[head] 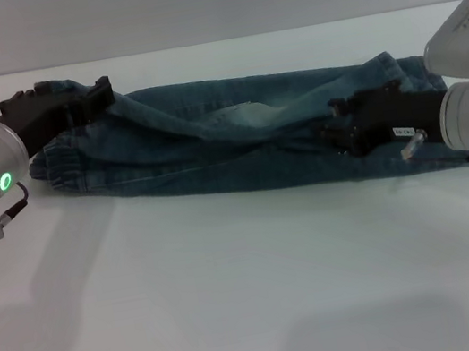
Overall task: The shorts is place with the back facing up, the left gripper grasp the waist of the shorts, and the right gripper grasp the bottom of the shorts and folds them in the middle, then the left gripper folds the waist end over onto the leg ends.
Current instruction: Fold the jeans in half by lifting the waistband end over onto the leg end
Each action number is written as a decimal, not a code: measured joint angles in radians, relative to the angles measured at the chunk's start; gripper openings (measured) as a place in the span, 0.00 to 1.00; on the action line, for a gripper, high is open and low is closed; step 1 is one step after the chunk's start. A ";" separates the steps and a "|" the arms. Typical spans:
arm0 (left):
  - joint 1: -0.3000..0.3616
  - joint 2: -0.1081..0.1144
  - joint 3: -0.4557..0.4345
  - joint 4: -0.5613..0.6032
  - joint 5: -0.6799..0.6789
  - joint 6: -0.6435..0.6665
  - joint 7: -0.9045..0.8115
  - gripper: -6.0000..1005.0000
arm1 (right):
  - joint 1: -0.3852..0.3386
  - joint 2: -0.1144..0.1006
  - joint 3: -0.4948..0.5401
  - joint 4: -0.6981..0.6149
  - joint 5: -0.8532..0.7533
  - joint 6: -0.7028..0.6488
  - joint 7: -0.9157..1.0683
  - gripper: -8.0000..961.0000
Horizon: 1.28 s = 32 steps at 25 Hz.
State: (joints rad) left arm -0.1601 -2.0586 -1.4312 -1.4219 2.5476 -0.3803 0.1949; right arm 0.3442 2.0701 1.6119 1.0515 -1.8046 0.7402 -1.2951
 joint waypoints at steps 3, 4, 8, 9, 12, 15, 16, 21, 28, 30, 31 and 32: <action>-0.001 0.000 0.000 -0.002 -0.001 0.000 0.001 0.77 | -0.002 0.000 -0.002 0.001 -0.001 0.001 0.003 0.43; -0.001 0.000 0.000 -0.002 -0.001 0.000 0.002 0.77 | -0.003 0.001 -0.002 0.001 -0.001 0.002 0.003 0.43; -0.001 0.000 0.000 0.000 -0.001 0.000 0.005 0.77 | -0.002 0.002 0.003 0.000 -0.005 -0.003 0.004 0.43; -0.001 0.000 0.001 0.000 -0.001 0.000 0.005 0.77 | 0.000 0.002 0.005 -0.002 -0.009 -0.005 0.006 0.43; 0.001 0.000 0.005 -0.003 -0.001 0.000 0.006 0.76 | 0.005 0.002 0.008 -0.006 -0.027 -0.007 0.014 0.43; 0.004 0.000 0.007 -0.008 -0.001 0.000 0.008 0.76 | 0.008 0.003 0.008 -0.007 -0.049 -0.013 0.019 0.43; 0.005 0.000 0.007 -0.009 -0.001 0.000 0.008 0.76 | 0.009 0.003 0.008 -0.007 -0.051 -0.016 0.019 0.43; 0.008 0.000 0.007 -0.011 -0.001 -0.002 0.008 0.76 | 0.010 0.002 0.011 -0.009 -0.051 -0.042 0.020 0.43; 0.010 0.000 0.008 -0.015 -0.001 -0.002 0.008 0.76 | 0.021 0.000 0.022 -0.022 -0.052 -0.072 0.029 0.43; 0.010 0.000 0.008 -0.017 -0.001 -0.002 0.008 0.76 | 0.031 -0.001 0.025 -0.038 -0.052 -0.065 0.039 0.43; 0.010 0.000 0.008 -0.018 -0.001 -0.002 0.008 0.76 | 0.034 -0.001 0.023 -0.044 -0.052 -0.062 0.042 0.43; 0.010 0.000 0.008 -0.019 -0.001 -0.002 0.008 0.76 | 0.036 0.000 0.019 -0.050 -0.052 -0.058 0.045 0.43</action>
State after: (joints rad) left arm -0.1502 -2.0585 -1.4234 -1.4409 2.5465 -0.3820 0.2027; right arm 0.3806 2.0700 1.6307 1.0015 -1.8562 0.6820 -1.2501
